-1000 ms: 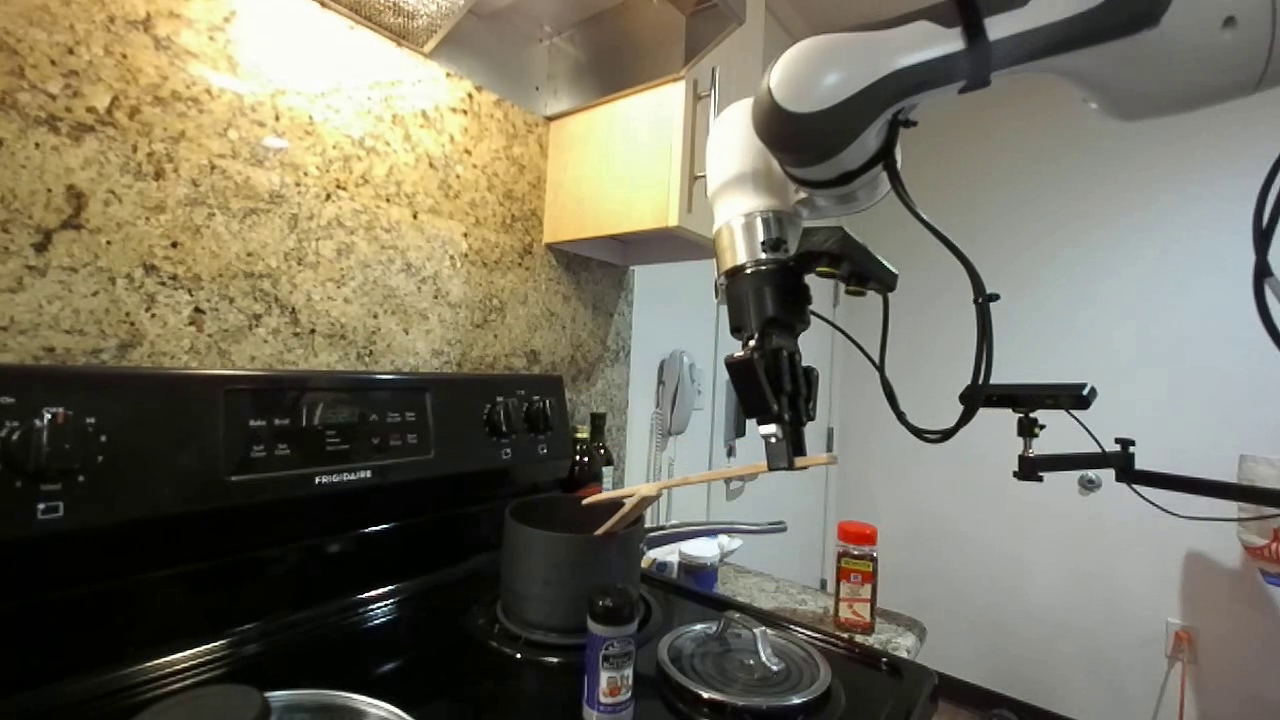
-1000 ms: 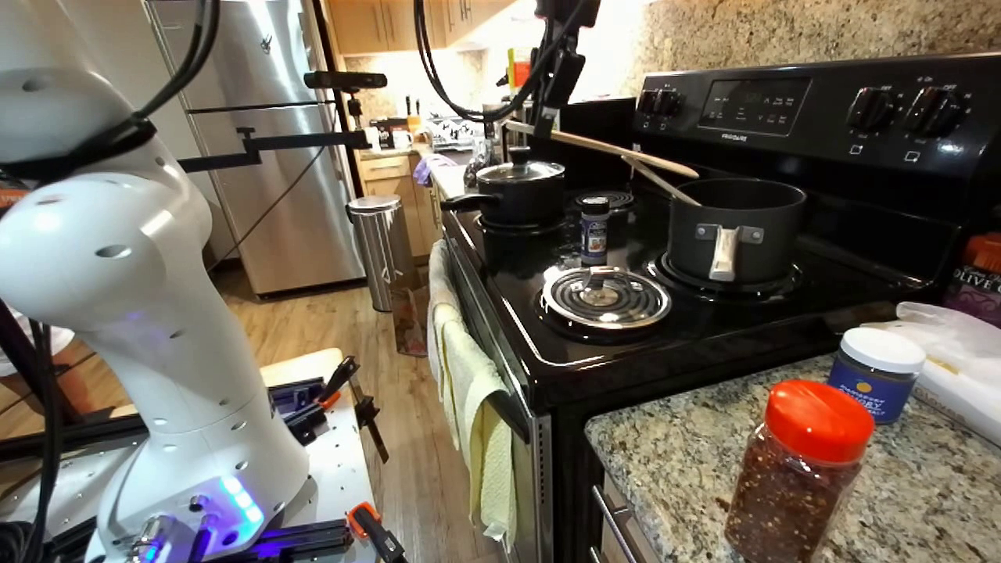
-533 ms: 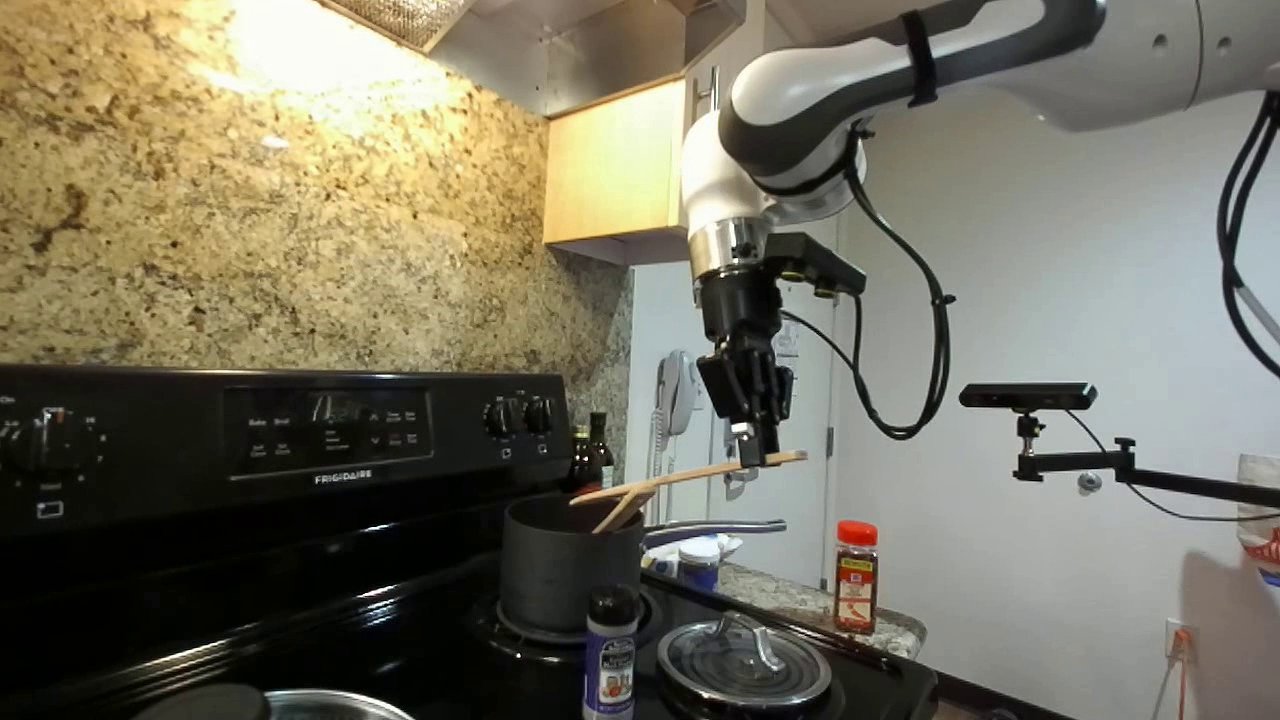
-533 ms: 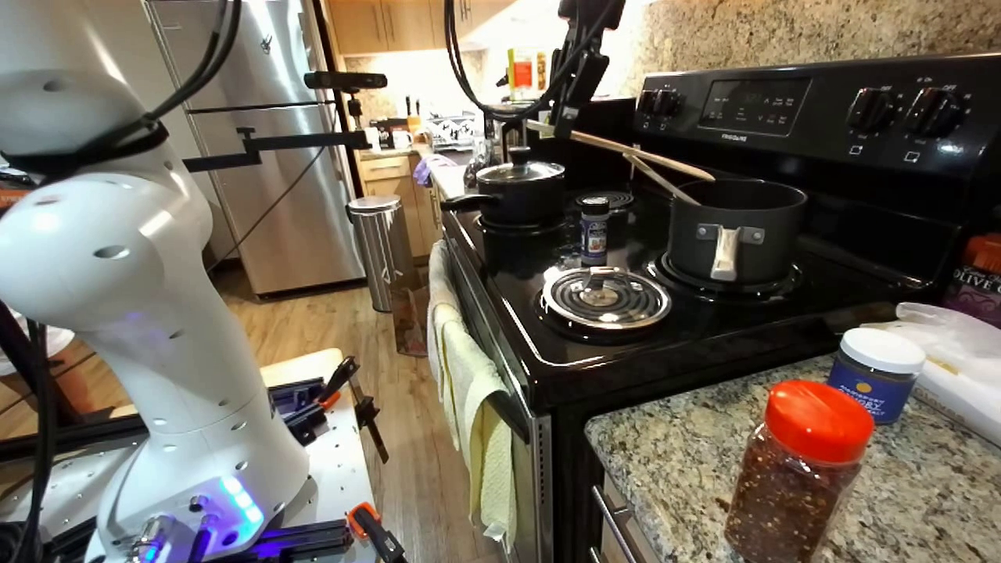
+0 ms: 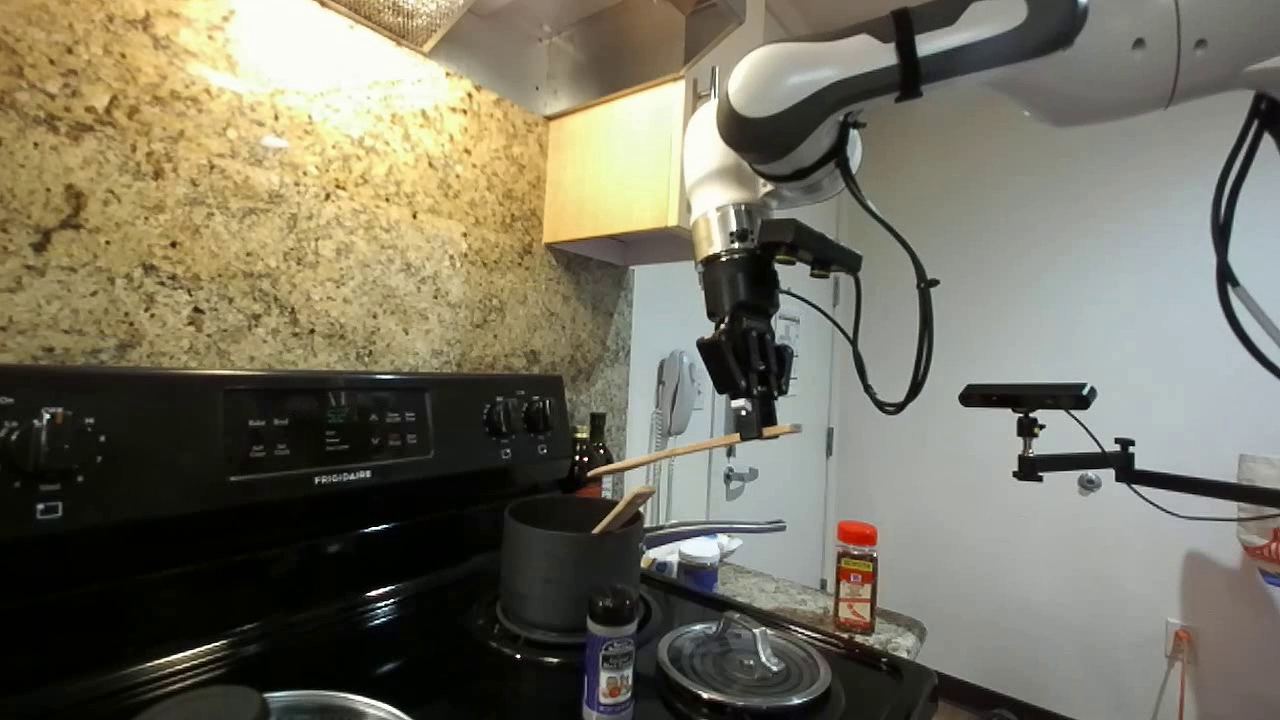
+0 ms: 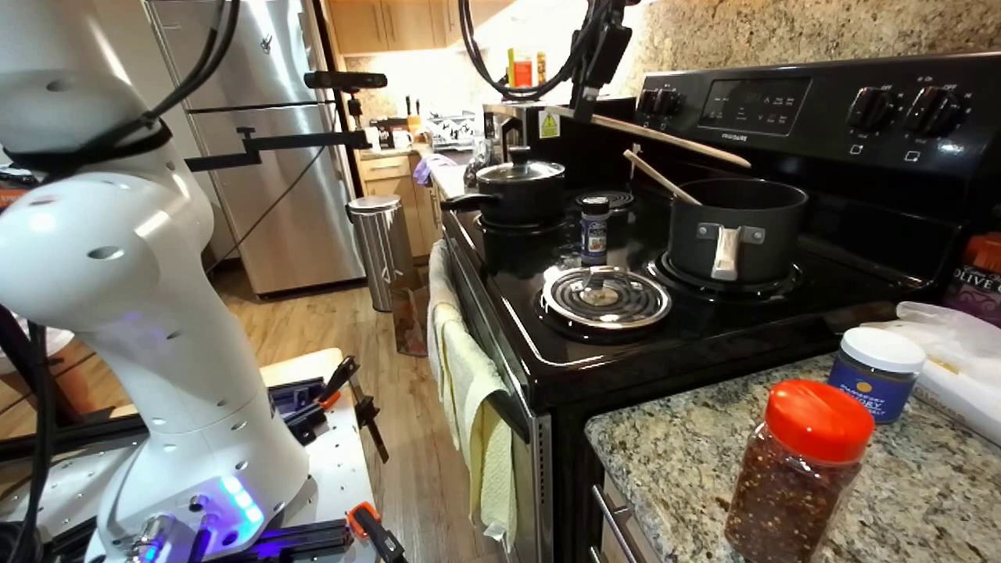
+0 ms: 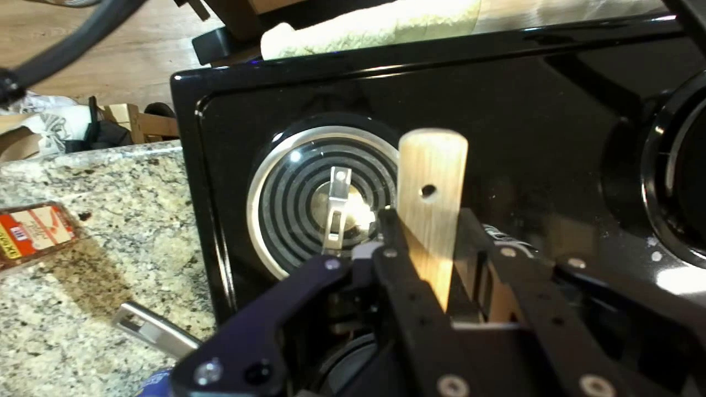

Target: Take the wooden spoon from the stove and put it in the pot

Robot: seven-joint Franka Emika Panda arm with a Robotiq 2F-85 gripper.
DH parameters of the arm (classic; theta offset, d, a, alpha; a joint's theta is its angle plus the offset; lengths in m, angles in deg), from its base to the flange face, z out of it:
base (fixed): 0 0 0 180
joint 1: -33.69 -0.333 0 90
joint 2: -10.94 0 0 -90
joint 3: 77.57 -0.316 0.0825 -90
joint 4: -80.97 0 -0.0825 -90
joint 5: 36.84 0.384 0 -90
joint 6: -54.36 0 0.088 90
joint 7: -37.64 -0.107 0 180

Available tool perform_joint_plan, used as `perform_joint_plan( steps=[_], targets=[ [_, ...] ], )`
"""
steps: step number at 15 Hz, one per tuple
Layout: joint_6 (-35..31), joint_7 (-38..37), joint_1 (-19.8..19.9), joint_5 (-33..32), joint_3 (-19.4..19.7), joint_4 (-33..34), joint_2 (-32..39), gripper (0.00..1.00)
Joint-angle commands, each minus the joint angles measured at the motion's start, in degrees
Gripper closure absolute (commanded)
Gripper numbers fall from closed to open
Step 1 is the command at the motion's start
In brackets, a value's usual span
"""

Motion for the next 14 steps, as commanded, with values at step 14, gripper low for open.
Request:
perform_joint_plan(
  steps=[14],
  targets=[
    [33.90, -6.65, -1.99, -3.20, -0.56, 42.66, 28.90, 0.93]
  ],
)
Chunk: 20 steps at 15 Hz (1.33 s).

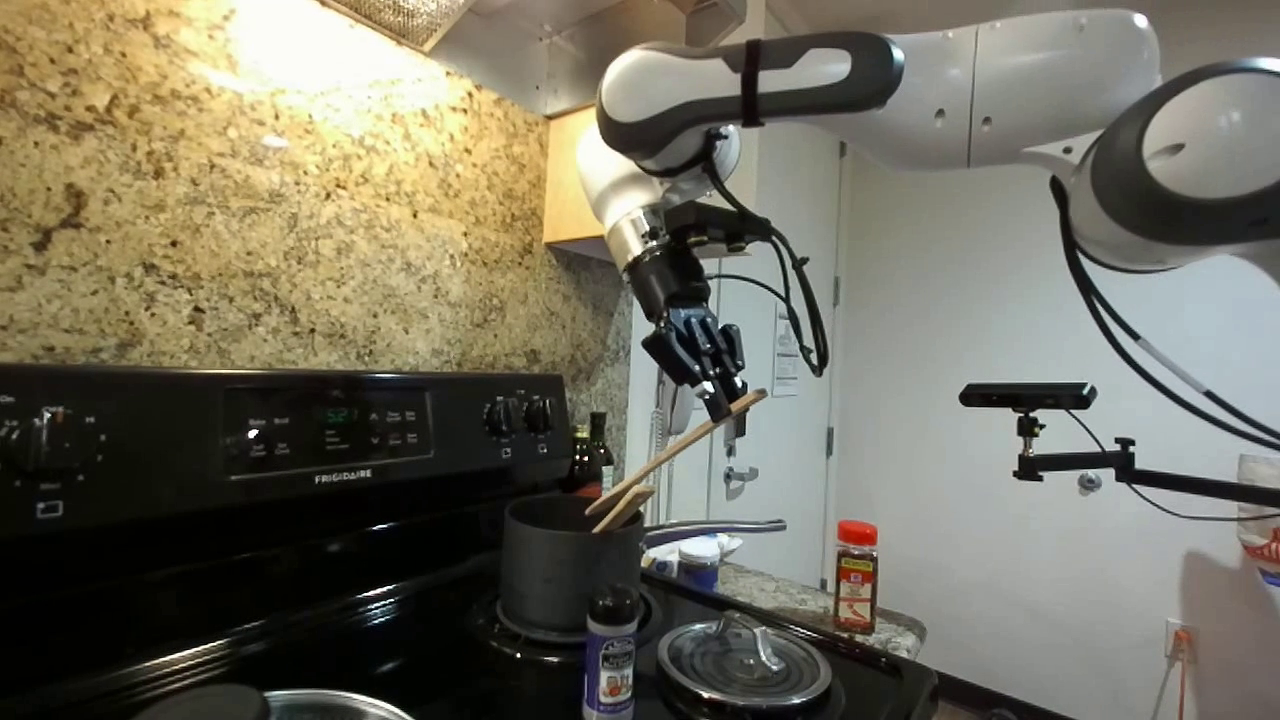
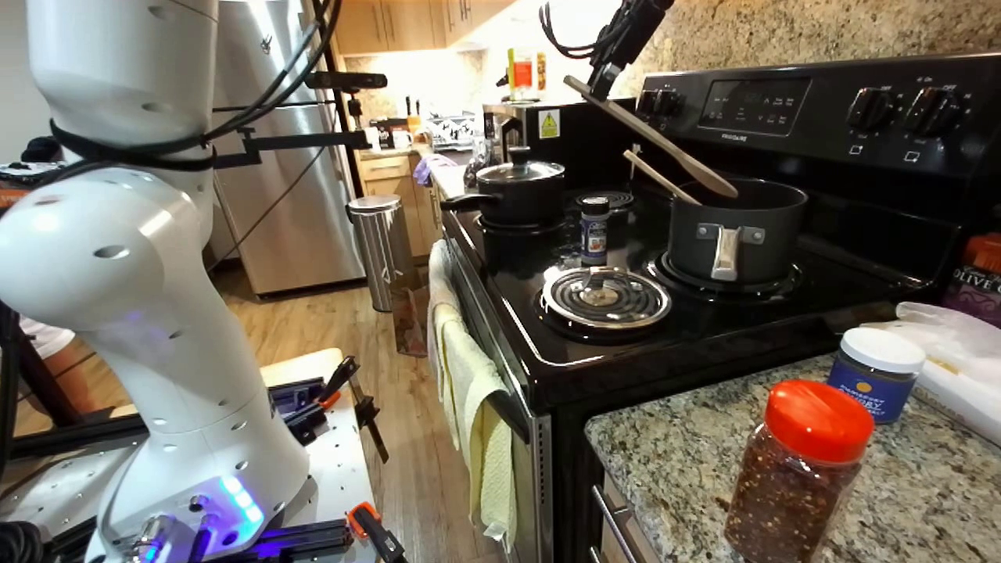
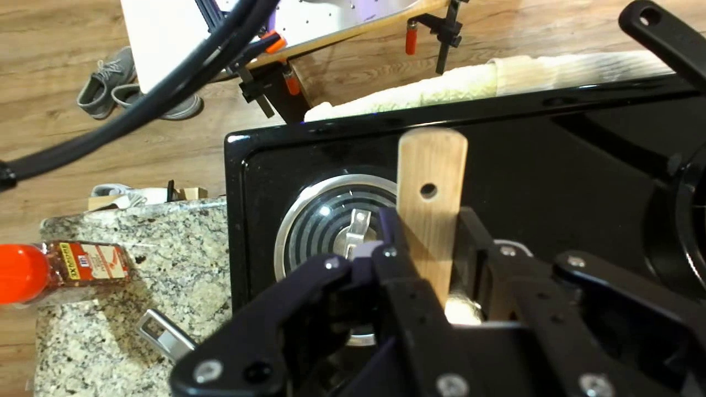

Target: Take the wooden spoon from the stove and put it in the pot

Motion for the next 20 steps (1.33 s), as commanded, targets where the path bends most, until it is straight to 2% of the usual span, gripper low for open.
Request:
perform_joint_plan(
  steps=[1, 9, 10, 11, 16, 17, 20],
  targets=[
    [7.37, -3.77, -0.62, -0.96, 0.28, 9.45, 5.33, 0.93],
    [8.59, -2.22, -0.29, -0.56, 0.04, 16.44, 9.57, 0.93],
    [5.98, -2.15, -0.26, -0.21, 0.04, 12.48, 7.58, 0.93],
    [5.94, -2.15, -0.26, -0.21, 0.04, 12.65, 7.77, 0.73],
    [5.93, -2.14, -0.25, -0.21, 0.04, 12.55, 7.81, 0.73],
    [5.10, -2.84, -0.22, -0.23, 0.25, 12.84, 7.90, 0.93],
    [3.28, -1.33, 1.20, 1.91, 0.10, 12.18, 8.63, 0.93]
  ],
)
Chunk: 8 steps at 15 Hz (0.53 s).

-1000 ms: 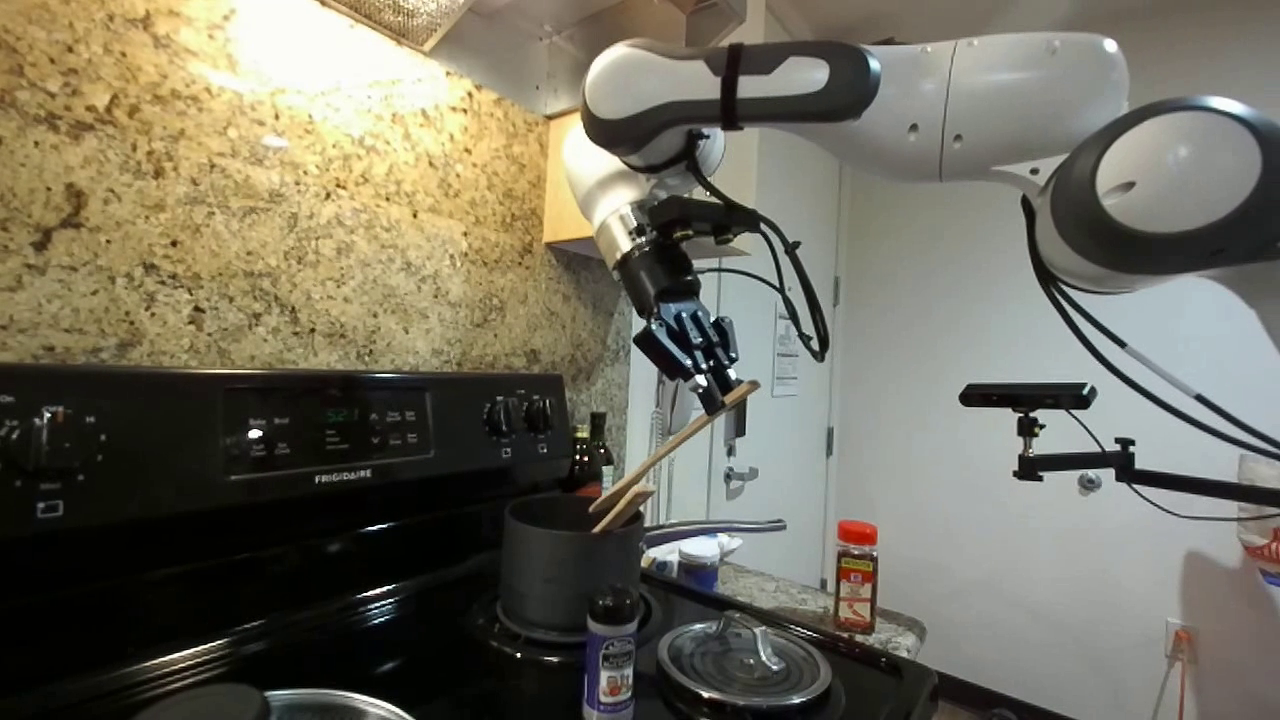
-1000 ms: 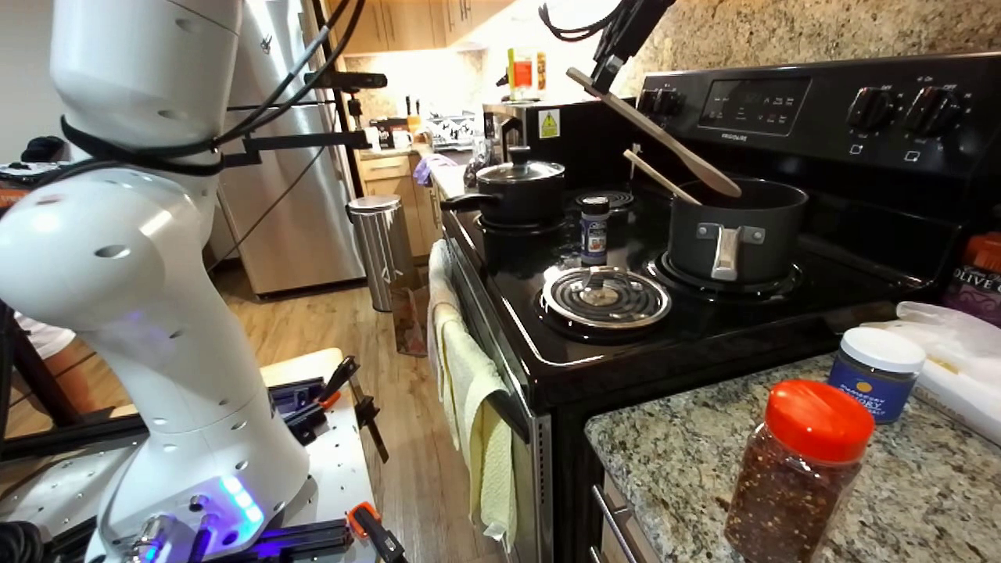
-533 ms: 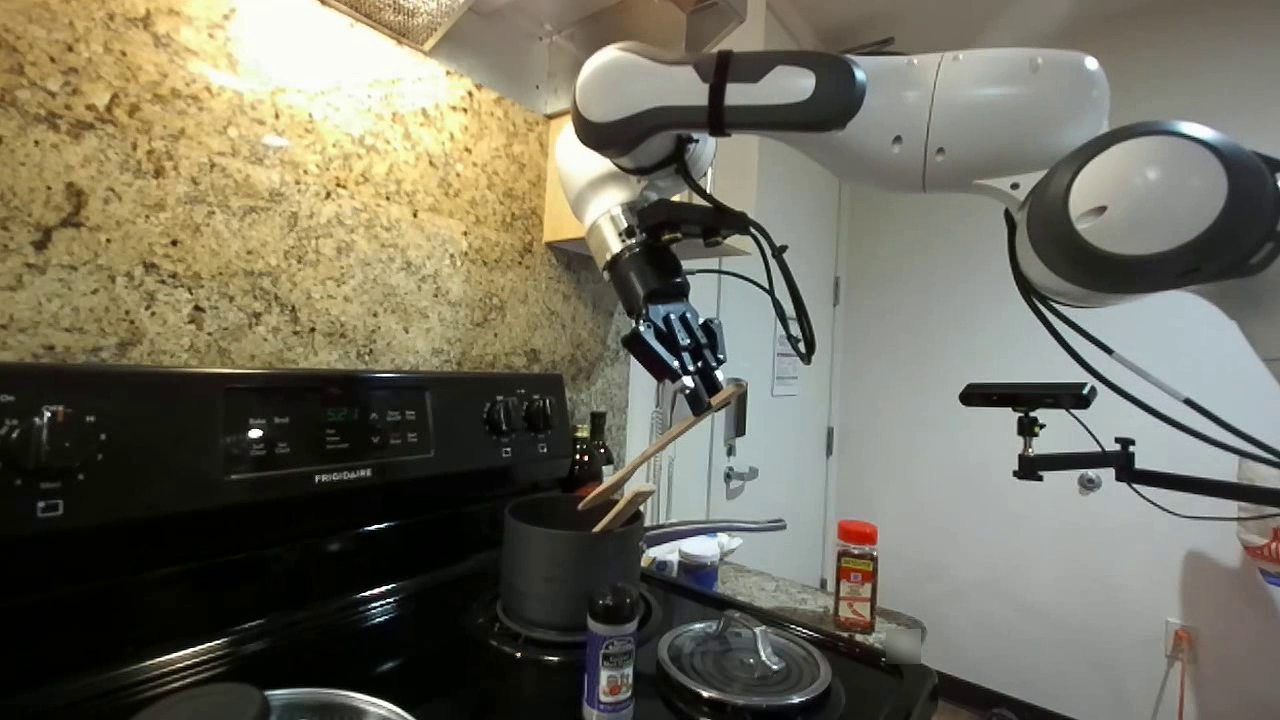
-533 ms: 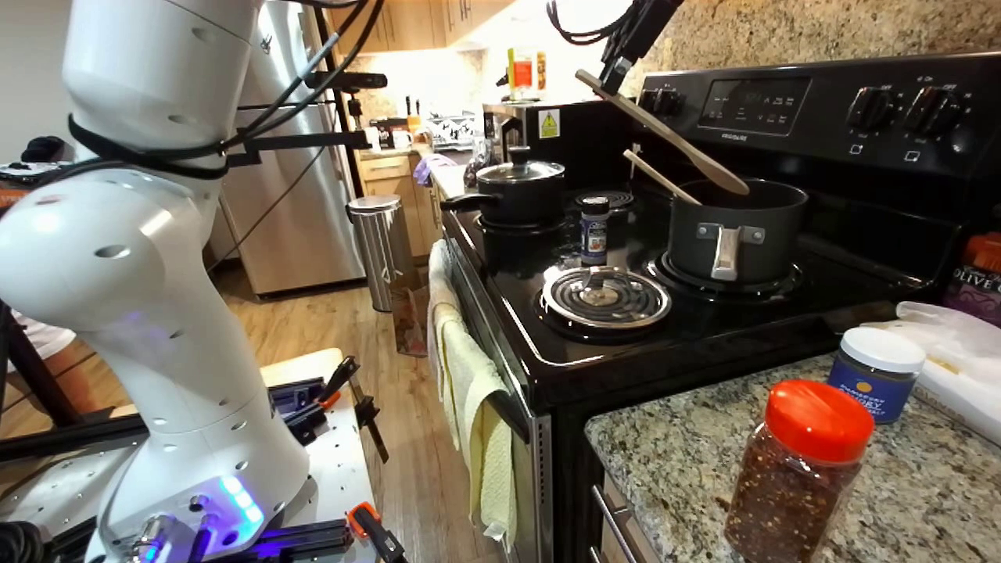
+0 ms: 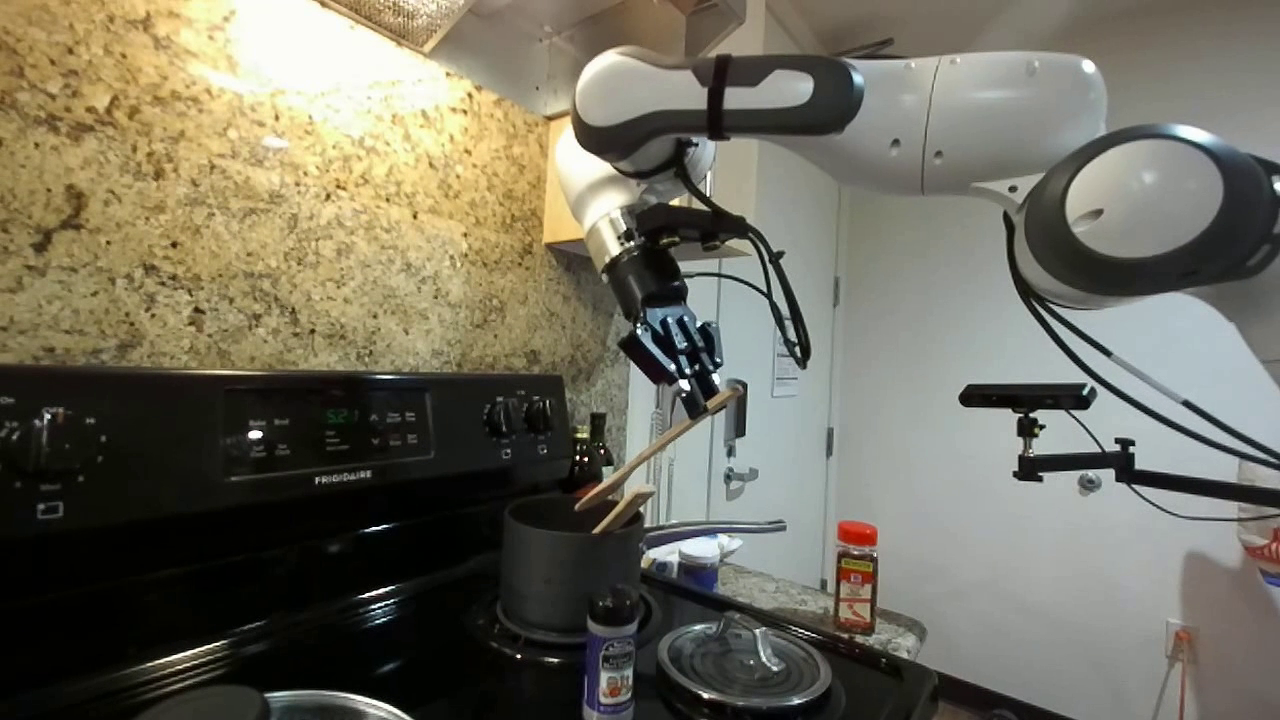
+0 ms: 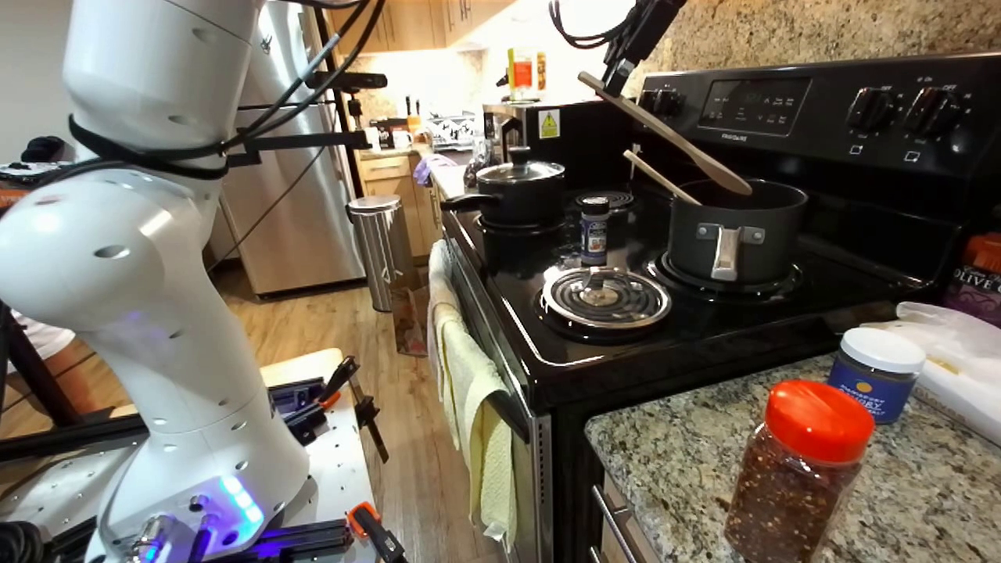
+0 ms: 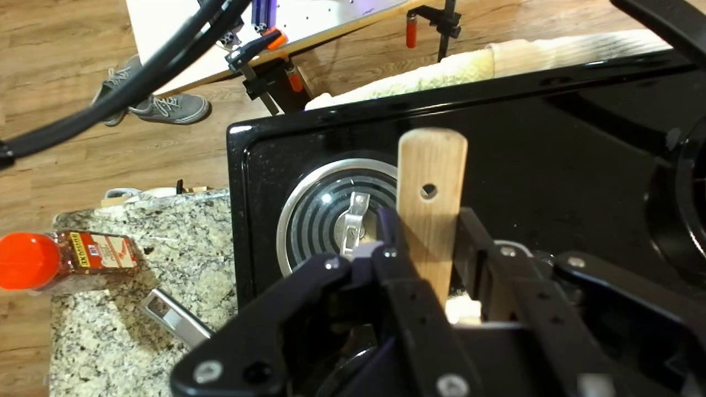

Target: Take the wooden spoon from the stove and put it in the pot

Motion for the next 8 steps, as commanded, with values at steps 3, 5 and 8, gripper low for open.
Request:
perform_joint_plan(
  steps=[3, 5, 8],
  targets=[
    [-4.19, 1.67, 2.45, 3.80, -0.11, -2.53, 0.86, 0.93],
    [-5.80, 2.09, 3.18, 5.13, -0.11, -4.10, 1.14, 0.93],
    [-7.68, 2.19, 3.85, 6.26, -0.05, -6.59, 1.64, 0.93]
  ],
)
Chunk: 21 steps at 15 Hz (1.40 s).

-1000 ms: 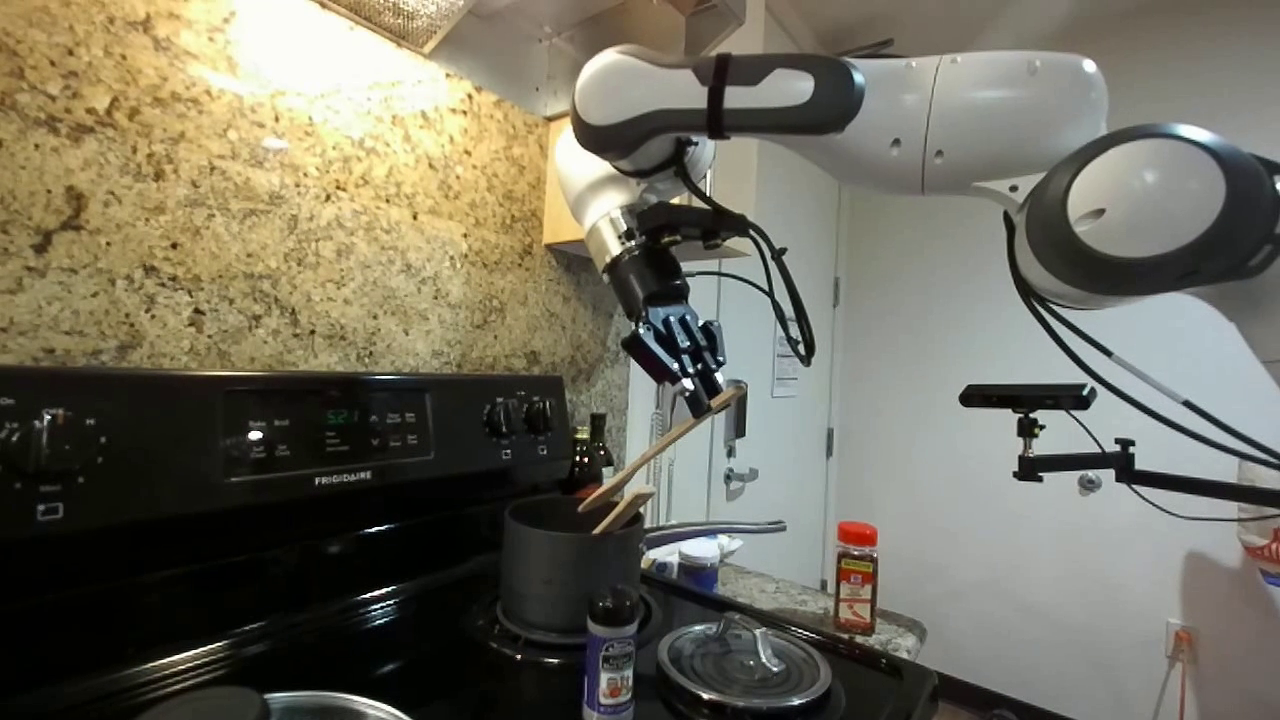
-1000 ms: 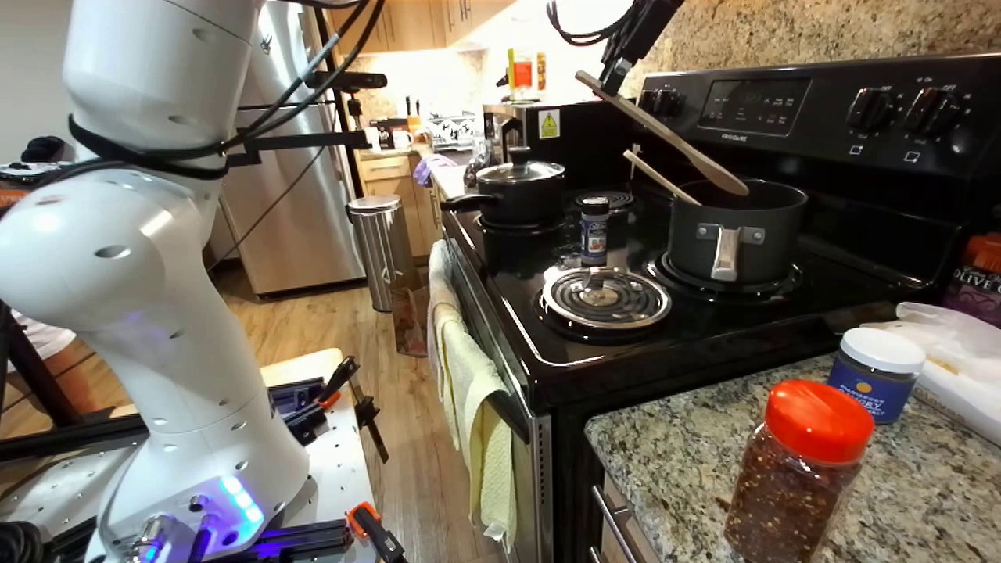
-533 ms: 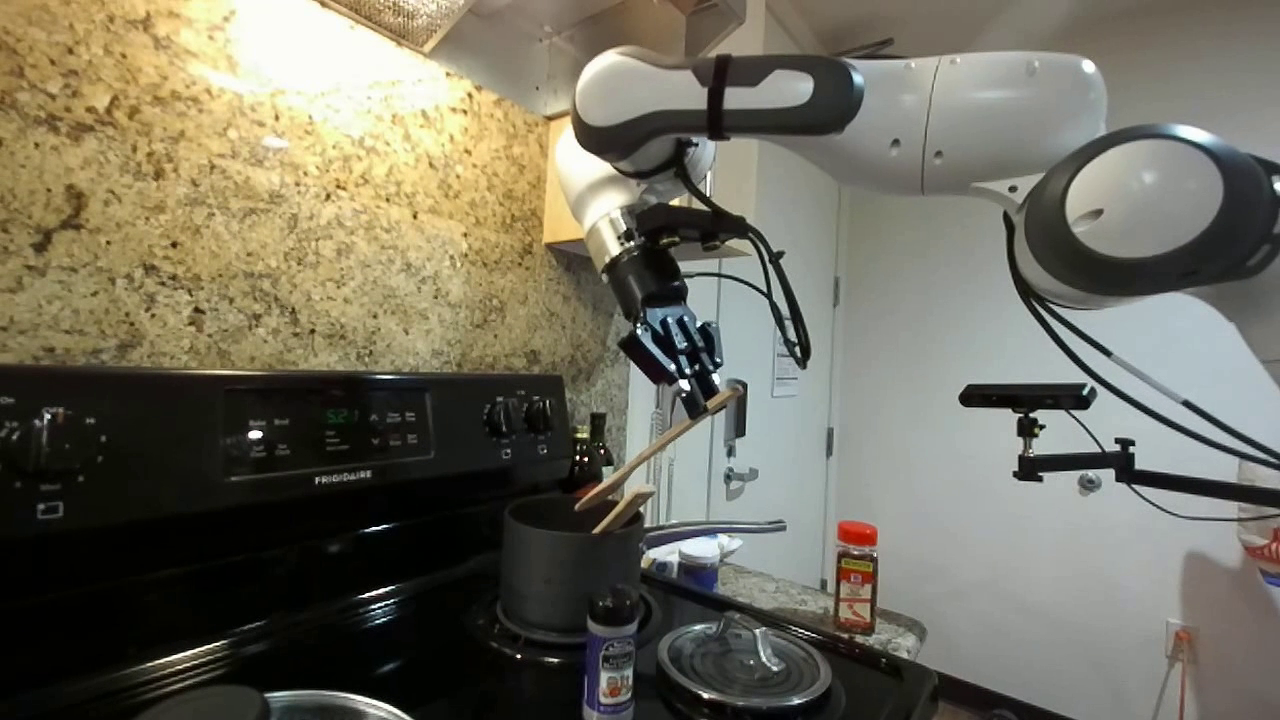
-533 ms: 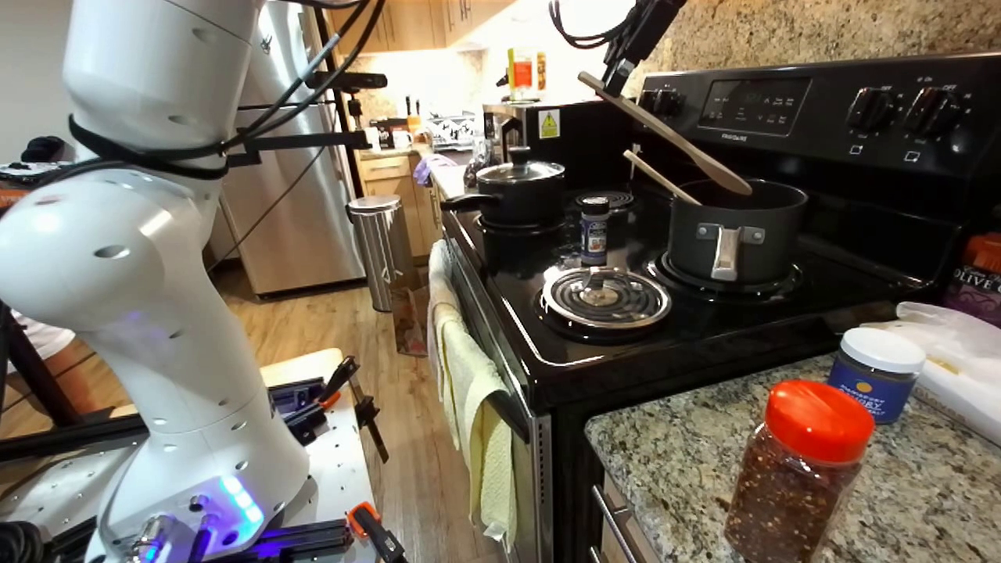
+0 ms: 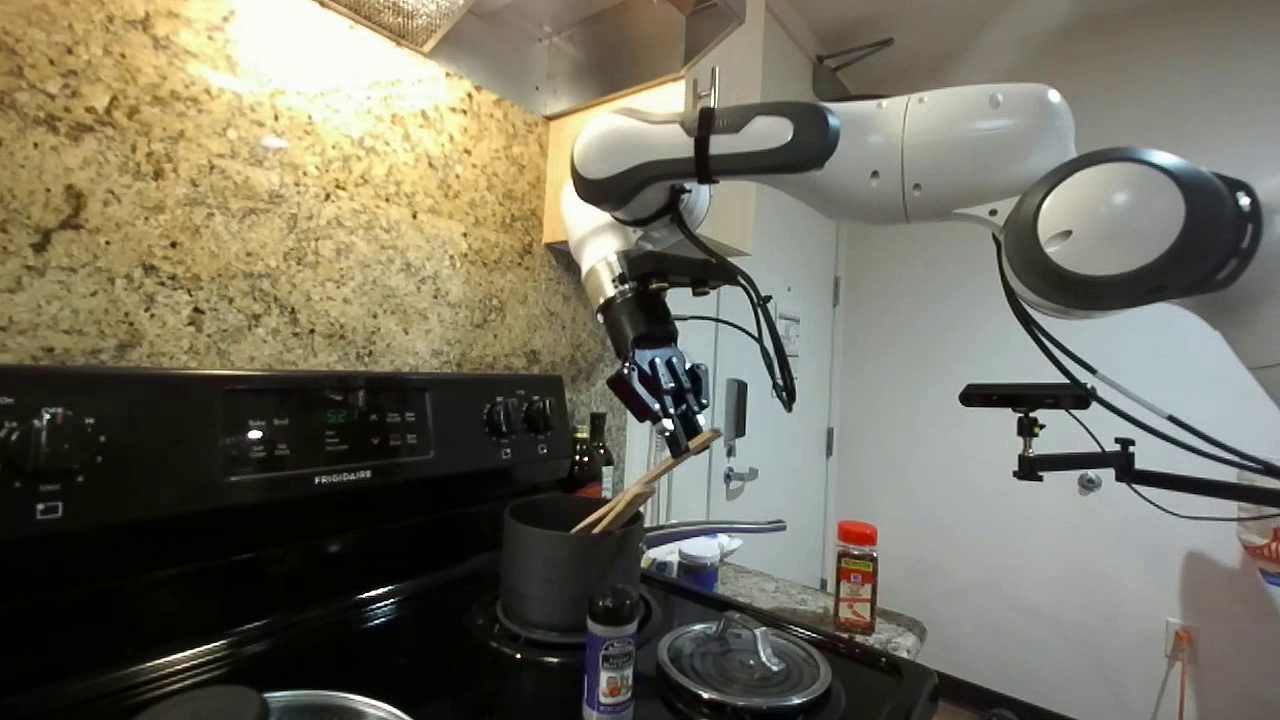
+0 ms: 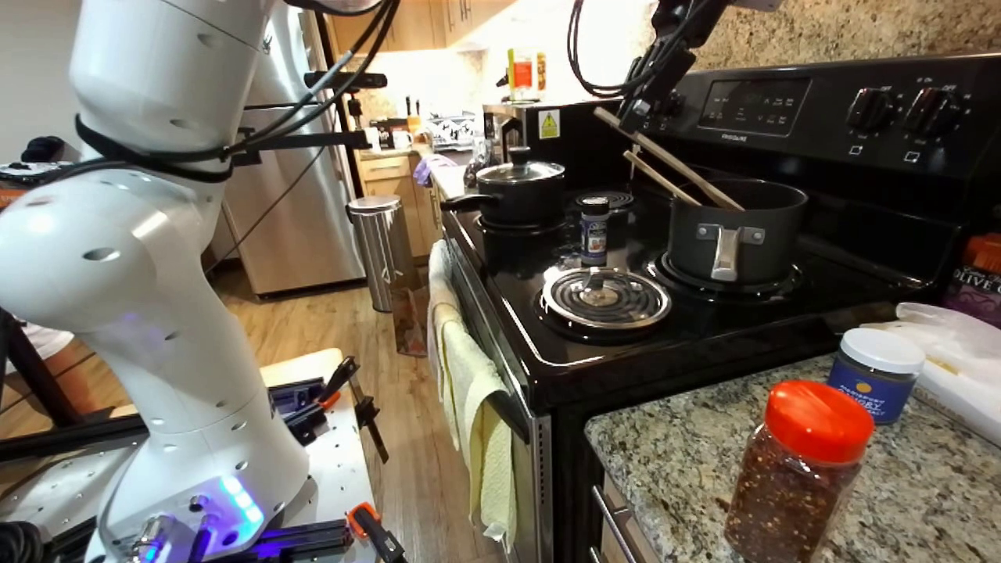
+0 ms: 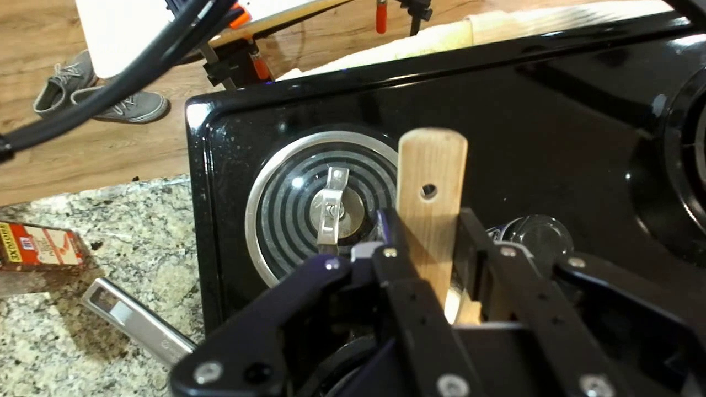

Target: Take the wooden spoon from the stove and put it in the pot

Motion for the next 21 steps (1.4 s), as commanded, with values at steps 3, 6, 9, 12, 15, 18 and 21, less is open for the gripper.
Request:
perform_joint_plan(
  steps=[3, 6, 9, 12, 15, 18, 21],
  targets=[
    [-4.06, 1.97, 1.20, 1.80, -0.24, -3.97, 0.17, 0.93],
    [-5.22, 2.42, 1.04, 1.56, -0.38, -4.31, 0.63, 0.93],
    [-5.75, 2.44, 0.90, 1.42, -0.35, -4.20, 0.89, 0.93],
    [-5.31, 2.53, 0.99, 1.72, -0.41, -3.98, 1.17, 0.43],
    [-4.98, 2.72, 1.16, 2.00, -0.42, -3.66, 1.38, 0.23],
    [-4.69, 3.72, 1.38, 2.48, -0.65, -3.43, 1.30, 0.05],
    [-8.05, 4.39, 0.99, 2.48, -0.53, -4.68, -0.65, 0.00]
  ],
)
